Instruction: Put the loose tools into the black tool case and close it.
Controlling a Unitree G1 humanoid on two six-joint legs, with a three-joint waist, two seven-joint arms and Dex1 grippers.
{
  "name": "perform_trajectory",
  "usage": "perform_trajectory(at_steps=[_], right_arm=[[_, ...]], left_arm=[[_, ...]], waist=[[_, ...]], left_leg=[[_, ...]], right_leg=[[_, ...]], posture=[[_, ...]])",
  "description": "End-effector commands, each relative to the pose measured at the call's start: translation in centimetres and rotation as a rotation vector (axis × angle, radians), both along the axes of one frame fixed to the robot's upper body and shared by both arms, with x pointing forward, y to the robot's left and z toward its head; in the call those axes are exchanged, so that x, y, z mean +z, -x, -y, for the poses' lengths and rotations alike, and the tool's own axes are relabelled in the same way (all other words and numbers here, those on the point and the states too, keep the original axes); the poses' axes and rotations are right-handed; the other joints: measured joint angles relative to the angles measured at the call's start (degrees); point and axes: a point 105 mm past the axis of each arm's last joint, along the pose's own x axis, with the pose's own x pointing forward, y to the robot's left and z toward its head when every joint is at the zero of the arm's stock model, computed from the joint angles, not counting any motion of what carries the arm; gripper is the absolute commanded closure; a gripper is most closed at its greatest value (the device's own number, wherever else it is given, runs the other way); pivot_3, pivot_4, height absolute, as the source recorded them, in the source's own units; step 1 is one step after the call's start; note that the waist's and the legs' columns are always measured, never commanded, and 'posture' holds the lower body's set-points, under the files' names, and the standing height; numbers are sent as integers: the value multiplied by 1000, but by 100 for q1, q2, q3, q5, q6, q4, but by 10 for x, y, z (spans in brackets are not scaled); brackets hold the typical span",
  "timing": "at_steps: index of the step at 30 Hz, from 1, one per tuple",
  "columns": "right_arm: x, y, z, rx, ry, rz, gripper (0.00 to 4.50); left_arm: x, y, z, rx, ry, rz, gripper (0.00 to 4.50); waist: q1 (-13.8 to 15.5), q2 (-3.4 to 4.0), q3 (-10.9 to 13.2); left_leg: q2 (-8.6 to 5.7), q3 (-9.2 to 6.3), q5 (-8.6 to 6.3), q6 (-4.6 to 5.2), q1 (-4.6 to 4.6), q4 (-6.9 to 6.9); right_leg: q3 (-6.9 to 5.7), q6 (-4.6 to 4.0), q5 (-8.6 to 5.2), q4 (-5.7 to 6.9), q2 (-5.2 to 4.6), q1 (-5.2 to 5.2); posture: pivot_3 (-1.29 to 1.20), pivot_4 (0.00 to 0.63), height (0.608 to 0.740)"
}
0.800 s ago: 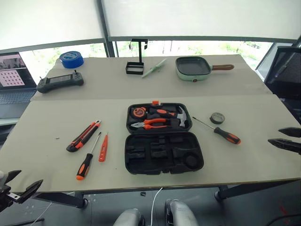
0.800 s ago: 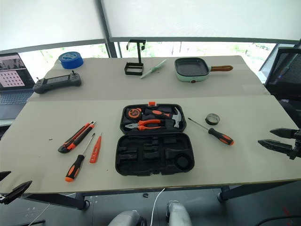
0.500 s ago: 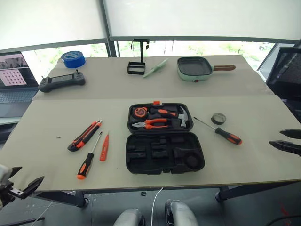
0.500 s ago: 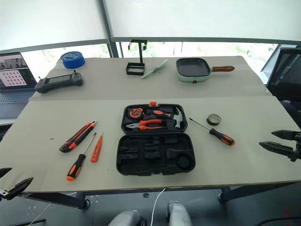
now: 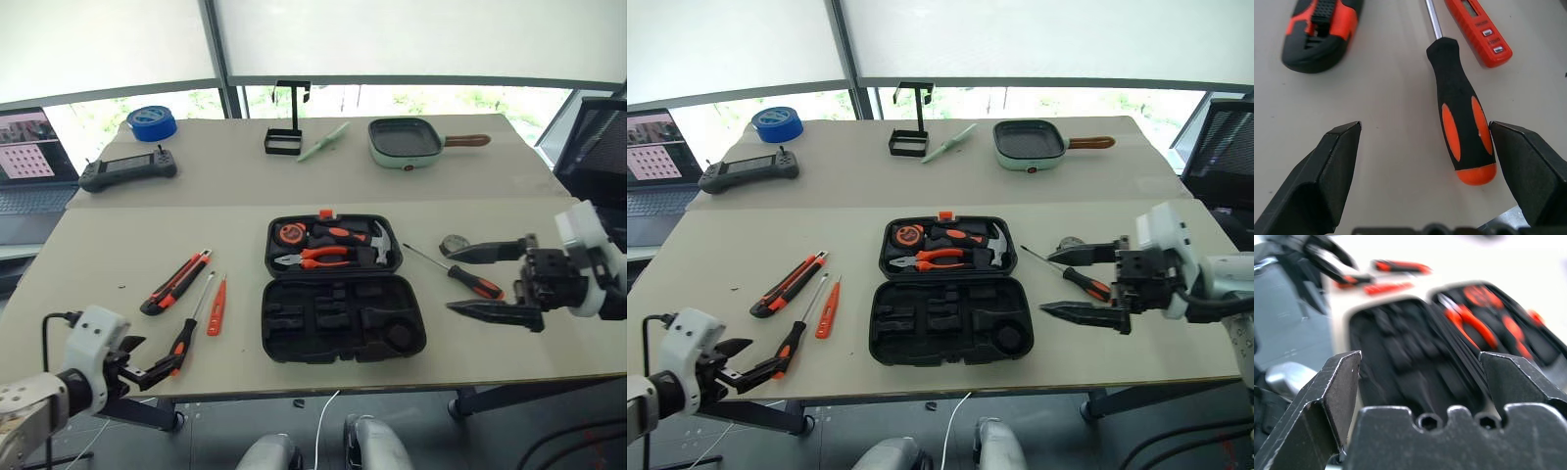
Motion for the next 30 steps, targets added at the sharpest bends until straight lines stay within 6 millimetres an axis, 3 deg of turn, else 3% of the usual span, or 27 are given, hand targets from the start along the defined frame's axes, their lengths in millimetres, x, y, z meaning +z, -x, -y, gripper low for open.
perform_trajectory(at_steps=[1, 8, 18, 20, 23, 27, 30], right_arm=[[6, 9, -18, 48, -11, 21, 32], [-1, 12, -38, 88, -10, 32, 32], [1, 8, -46, 80, -6, 59, 0], [1, 7, -45, 72, -4, 65, 0], [0, 6, -42, 55, 2, 62, 0], [-4, 5, -38, 35, 16, 45, 0], [-10, 7, -32, 31, 39, -8, 0]], left_arm=[[-6, -3, 4, 6, -1, -7, 0], [-24, -11, 3, 12, -26, -19, 0], [-34, -8, 0, 40, 6, -74, 3327], [-31, -9, 0, 54, 31, -59, 3631], [-10, -20, -5, 78, 56, 28, 3628], [50, -38, 17, -134, 70, 262, 3628], [80, -53, 27, -297, 49, 329, 3628]], waist=[[17, -4, 0], [78, 28, -17], [71, 43, -26], [72, 44, -27], [81, 42, -26], [84, 7, -9], [90, -11, -5]], left_leg=[[-1, -1, 0, -1, 0, 1], [-6, -3, 8, -11, 6, 0], [-7, -8, 20, 0, 11, -2], [-7, -8, 20, 0, 11, -3], [-7, -9, 20, 1, 10, -3], [-7, -17, 21, 0, -2, 0], [-7, -27, 21, -2, -11, 8]], right_leg=[[-1, 0, 0, 0, -1, 1], [-3, -1, 0, 4, -9, 6], [-4, -2, 0, 9, -11, 9], [-4, -2, 0, 8, -11, 9], [-6, -2, 0, 7, -11, 9], [-16, -3, 1, 8, -11, 0], [-29, -4, 1, 4, -13, 1]], posture=[[0, 150, 740], [0, 150, 740], [0, 150, 740], [0, 150, 740], [0, 150, 740], [0, 150, 740], [0, 150, 740]])
